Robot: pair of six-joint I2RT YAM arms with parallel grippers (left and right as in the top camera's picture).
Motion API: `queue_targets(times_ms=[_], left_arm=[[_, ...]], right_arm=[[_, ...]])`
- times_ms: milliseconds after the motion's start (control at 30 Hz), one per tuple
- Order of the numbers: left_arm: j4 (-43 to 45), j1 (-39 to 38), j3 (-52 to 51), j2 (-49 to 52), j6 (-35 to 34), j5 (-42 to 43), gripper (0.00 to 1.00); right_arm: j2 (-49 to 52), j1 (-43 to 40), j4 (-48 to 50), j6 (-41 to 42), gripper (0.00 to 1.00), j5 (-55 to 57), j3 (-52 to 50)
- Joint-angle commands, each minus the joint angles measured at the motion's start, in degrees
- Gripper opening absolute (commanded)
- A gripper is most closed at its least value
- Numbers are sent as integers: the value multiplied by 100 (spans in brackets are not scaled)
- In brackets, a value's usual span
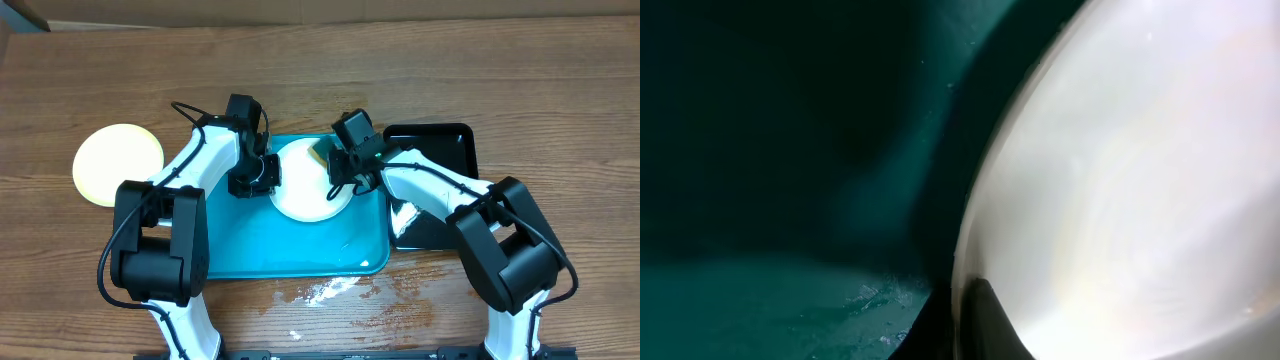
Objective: Clean dirty plates on tray and stack at the side
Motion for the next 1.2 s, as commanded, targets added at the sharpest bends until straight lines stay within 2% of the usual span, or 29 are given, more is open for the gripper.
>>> queue_targets(times_ms=[0, 400, 1000, 1167], left_arm=[[-61, -17, -122, 197, 188, -369, 4], [-74, -17, -122, 197, 251, -369, 4], [-66, -17, -122, 197, 251, -369, 4], [-63, -15, -122, 197, 251, -369, 4]], right_arm=[[382, -44, 254, -160, 4, 87, -70], [415, -50, 693, -551, 4, -247, -70], [431, -50, 1132, -713, 4, -737, -70], [431, -98, 1484, -710, 4, -1545, -63]])
